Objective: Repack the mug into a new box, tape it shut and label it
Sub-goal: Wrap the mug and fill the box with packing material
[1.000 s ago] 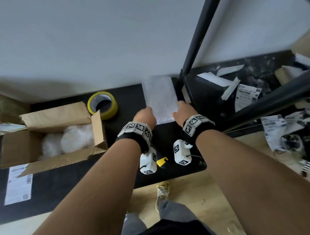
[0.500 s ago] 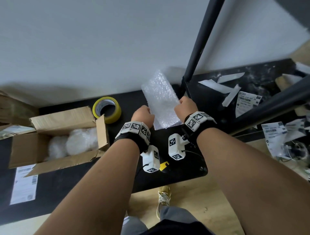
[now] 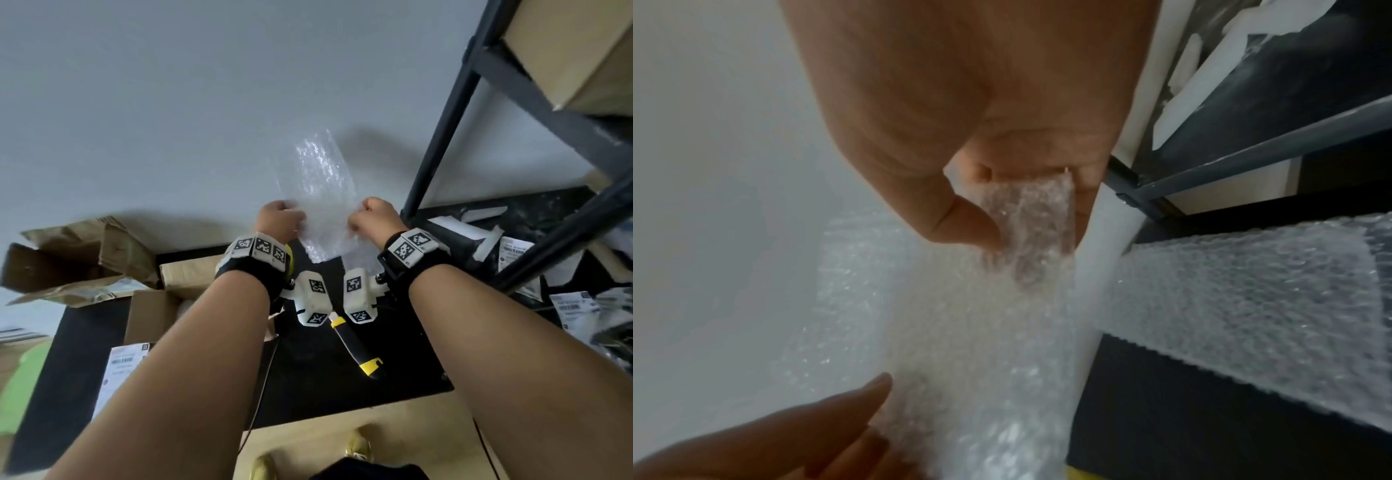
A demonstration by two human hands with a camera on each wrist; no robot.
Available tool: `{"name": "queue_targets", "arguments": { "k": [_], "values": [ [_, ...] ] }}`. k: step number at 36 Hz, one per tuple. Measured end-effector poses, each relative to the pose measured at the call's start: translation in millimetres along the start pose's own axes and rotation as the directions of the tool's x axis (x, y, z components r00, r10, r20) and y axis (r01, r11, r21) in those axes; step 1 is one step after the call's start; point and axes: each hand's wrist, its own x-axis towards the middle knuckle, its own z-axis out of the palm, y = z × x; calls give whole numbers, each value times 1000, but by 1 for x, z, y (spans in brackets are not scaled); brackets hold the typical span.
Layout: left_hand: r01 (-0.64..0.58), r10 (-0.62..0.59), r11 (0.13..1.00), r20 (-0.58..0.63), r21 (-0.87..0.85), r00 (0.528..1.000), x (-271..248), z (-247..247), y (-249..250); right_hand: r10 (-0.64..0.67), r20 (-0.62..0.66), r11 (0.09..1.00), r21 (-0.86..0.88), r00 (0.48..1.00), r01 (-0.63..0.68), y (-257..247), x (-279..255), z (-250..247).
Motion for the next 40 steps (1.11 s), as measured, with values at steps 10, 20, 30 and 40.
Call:
{"name": "queue_targets", "arguments": {
  "k": [10,20,30,40],
  "values": [
    [-55,52,993,32,104,998,-26,-83,2,-40,113,969,249,993,10,-40,-23,38],
    [19,-15,994,-39,111,999,-35,-145,-9,-54,260,875,477,964,-80,-64,-45,87],
    [23,-7,991,-115,135,993,-52,-186,-8,-78,253,944,331,964,-11,-95,-65,112],
    [-83,102,961,-60,262,993,-58,-204,27,-270,306,959,0,913,283,-109,-78,121]
  ]
}}
